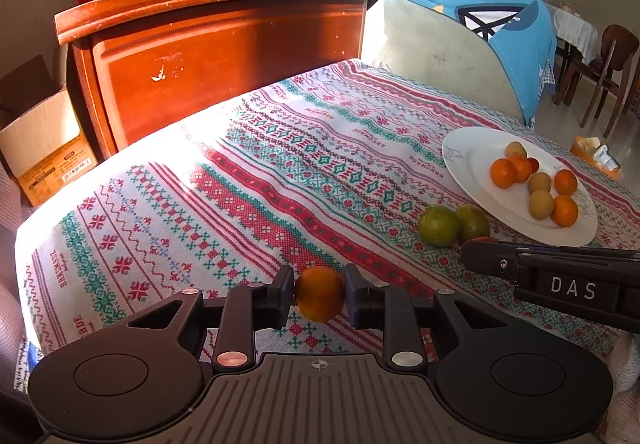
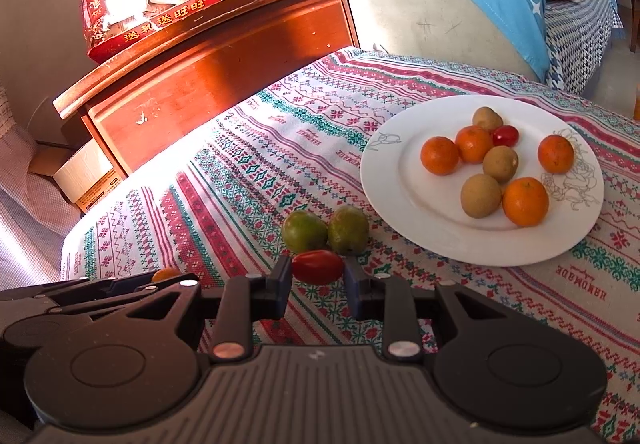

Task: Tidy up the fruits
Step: 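Grasp an orange with the left tool while the right tool grasps a red cherry tomato, then lower the orange and the cherry tomato onto the plate and open both tools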

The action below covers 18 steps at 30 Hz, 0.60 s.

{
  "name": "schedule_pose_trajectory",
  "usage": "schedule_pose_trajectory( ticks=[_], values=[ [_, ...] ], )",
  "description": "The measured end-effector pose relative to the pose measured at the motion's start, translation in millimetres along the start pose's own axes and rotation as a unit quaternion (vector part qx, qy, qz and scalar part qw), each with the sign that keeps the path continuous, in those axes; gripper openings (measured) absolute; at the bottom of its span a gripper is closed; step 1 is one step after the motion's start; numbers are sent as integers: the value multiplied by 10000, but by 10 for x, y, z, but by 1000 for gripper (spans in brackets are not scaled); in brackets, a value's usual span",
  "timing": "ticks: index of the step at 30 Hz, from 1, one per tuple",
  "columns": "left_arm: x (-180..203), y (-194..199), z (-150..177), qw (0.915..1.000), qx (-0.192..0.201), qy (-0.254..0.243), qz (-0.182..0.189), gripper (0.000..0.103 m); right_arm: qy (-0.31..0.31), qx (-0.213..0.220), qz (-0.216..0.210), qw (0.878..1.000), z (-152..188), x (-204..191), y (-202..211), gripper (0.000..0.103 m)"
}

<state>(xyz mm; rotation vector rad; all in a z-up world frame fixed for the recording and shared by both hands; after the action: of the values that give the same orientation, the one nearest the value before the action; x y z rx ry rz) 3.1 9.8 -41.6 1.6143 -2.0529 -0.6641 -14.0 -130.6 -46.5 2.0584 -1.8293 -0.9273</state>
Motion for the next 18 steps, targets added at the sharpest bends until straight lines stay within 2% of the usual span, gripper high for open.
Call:
schedule_pose_trajectory(
  ticks=[5, 10, 18],
  values=[
    [-23, -47, 48, 9999, -132, 47, -49, 26, 6, 12, 0, 10000, 0, -3, 3, 28],
    [21, 6, 20, 10000, -69, 26, 12, 24, -35, 91, -19, 10000, -60, 9, 58, 28],
    [165, 166, -341, 9985, 170, 224, 471, 24, -305, 504, -48, 9983, -577, 236, 325, 28]
  ],
)
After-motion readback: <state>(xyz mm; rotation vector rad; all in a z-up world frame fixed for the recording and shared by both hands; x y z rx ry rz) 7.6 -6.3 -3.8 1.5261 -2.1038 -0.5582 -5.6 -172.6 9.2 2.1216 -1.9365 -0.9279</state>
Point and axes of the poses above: each gripper's, at about its wrist camera, not at the fingertips, and y roughly against the way its jaws point, x to its right, z to its underside, the point moved 7 cm from there along -y, roughly the way its jaws point, and after that the axes turned 5 degrees about x, right-handed, at the moved point
